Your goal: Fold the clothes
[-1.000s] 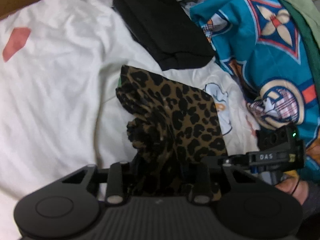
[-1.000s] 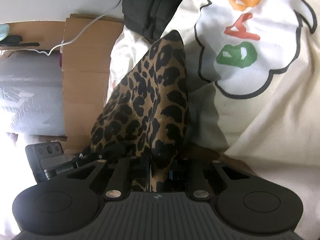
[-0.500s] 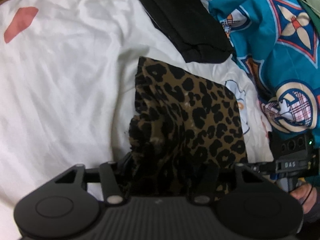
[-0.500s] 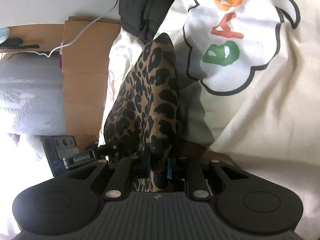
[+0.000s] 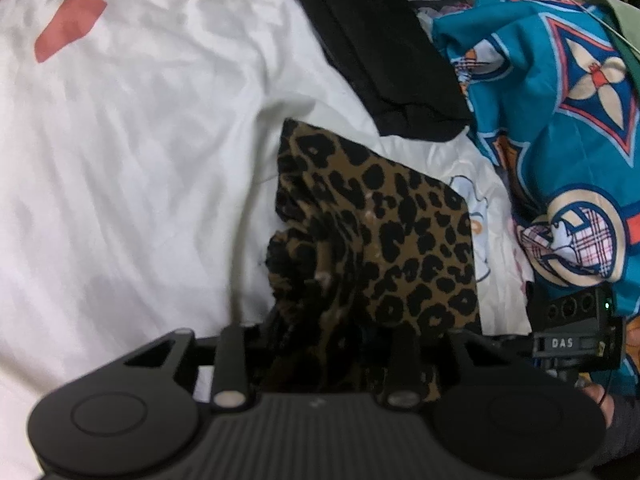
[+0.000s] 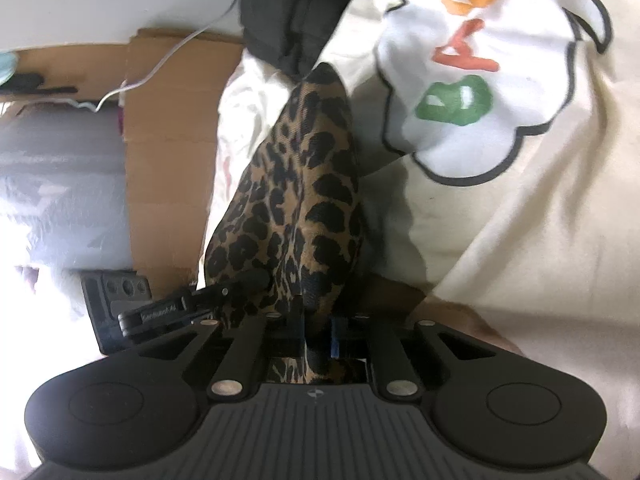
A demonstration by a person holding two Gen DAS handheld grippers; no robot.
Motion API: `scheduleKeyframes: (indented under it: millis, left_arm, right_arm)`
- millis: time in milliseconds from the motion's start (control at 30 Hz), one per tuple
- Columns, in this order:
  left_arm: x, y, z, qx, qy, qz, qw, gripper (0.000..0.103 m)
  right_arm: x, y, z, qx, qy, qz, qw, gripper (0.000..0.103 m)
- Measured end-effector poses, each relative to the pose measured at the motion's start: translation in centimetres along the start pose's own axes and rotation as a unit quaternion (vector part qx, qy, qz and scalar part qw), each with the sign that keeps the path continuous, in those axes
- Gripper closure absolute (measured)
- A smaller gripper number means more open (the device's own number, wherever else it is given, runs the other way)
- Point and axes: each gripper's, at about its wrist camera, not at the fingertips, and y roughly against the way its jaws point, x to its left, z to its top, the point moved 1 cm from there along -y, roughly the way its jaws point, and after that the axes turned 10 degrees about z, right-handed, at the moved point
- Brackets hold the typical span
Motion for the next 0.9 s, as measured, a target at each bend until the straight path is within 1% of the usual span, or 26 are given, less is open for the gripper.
scheduleKeyframes:
  millis: [33, 67, 133, 200, 233, 267, 333, 467, 567, 700, 900]
  left_arm:
    - [0.1, 0.0, 0.0, 0.000, 0.002, 0.000, 1.0000, 0.063]
    - [0.1, 0.0, -0.1, -0.001, 0.003, 0.001, 1.0000, 0.063]
    - [0.1, 0.1, -0.3, -0.004, 0.002, 0.002, 1.0000, 0.063]
    - [0.0, 0.3, -0.4, -0.005, 0.002, 0.003, 1.0000, 0.063]
    - [0.0, 0.3, -0.4, -0.004, 0.003, 0.003, 1.0000, 0.064]
    - [0.0, 0.3, -0.4, -0.004, 0.005, 0.004, 1.0000, 0.065]
    - [-0.1, 0.6, -0.5, -0.004, 0.008, 0.009, 0.9999, 0.066]
    - [-1.0, 1.4, -0.9, -0.008, 0.016, 0.036, 0.9992, 0.069]
    - [-2.3, 2.1, -0.9, -0.006, 0.000, 0.070, 0.9975, 0.069]
    - [-3.6, 2.6, -0.9, -0.003, 0.000, 0.105, 0.9945, 0.070]
    - [-5.3, 3.8, -1.4, -0.003, -0.008, 0.144, 0.9896, 0.071]
  right_arm:
    - [-0.1, 0.0, 0.1, -0.004, -0.001, 0.002, 1.000, 0.074]
    - [-0.3, 0.0, 0.1, -0.008, -0.004, 0.009, 1.000, 0.071]
    - [-0.7, 0.0, 0.2, -0.014, -0.011, 0.022, 1.000, 0.071]
    - [-1.1, -0.5, 0.2, -0.009, -0.017, 0.027, 0.999, 0.072]
    - [-1.2, -0.8, 0.1, -0.006, -0.018, 0.028, 0.999, 0.077]
    - [-1.0, -1.1, 0.0, 0.000, -0.008, 0.023, 1.000, 0.090]
    - [-0.5, -1.4, -0.3, 0.002, 0.009, 0.017, 1.000, 0.094]
    - [0.3, -1.7, -0.3, -0.006, 0.013, 0.001, 1.000, 0.095]
    - [0.5, -1.9, -0.6, -0.013, 0.009, -0.004, 1.000, 0.096]
    - [1.1, -2.0, -0.8, -0.020, 0.012, -0.015, 1.000, 0.096]
    - [3.1, -1.8, -0.9, -0.007, 0.043, -0.040, 0.998, 0.097]
